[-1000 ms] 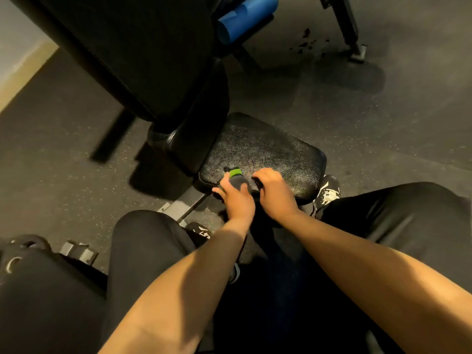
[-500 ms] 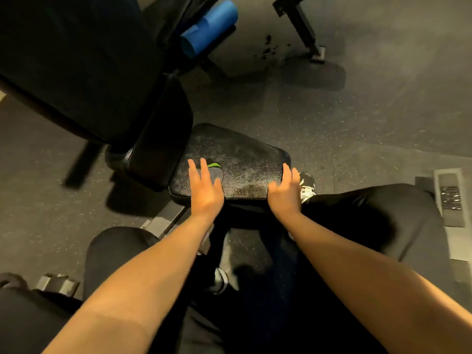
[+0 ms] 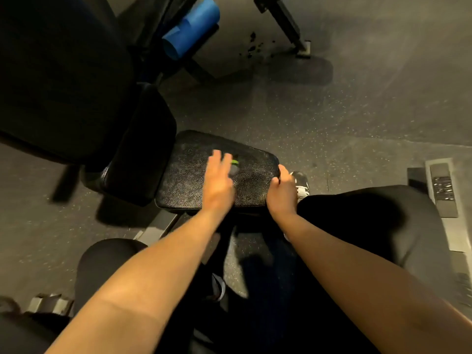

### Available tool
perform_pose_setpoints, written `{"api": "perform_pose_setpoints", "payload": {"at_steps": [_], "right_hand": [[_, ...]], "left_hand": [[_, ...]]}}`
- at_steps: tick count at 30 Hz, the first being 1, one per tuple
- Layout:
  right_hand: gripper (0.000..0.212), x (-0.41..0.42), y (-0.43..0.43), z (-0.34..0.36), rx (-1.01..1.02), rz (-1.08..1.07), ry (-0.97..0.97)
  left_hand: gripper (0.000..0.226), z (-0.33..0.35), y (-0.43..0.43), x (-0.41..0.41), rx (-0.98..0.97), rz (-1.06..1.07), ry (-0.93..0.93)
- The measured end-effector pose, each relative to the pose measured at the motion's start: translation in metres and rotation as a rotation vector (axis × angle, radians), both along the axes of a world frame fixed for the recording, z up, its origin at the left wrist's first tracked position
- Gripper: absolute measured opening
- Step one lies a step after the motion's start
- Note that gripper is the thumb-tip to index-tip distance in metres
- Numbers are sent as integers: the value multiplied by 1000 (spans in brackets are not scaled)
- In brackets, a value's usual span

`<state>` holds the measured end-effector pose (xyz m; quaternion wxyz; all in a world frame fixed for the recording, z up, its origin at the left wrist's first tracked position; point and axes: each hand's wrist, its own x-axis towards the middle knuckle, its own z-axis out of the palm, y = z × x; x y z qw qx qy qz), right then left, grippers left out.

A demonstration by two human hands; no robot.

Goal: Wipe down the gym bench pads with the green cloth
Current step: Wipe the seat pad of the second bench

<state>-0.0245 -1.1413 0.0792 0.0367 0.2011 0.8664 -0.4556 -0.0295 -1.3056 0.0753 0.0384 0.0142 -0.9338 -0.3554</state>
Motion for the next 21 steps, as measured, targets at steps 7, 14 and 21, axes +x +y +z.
{"api": "perform_pose_setpoints", "payload": {"at_steps": [7,14,21], "right_hand": [[52,3,-1,-7,150,97,5],[34,5,3,-9,-57,-15,50],[54,10,-5,-7,42,43,-25]], "left_hand": [[53,17,33,-46,10,-21,-198],[47,12,60,-11,13,-419,-133],[53,-8,-8,35,-176,-17,-81]]}}
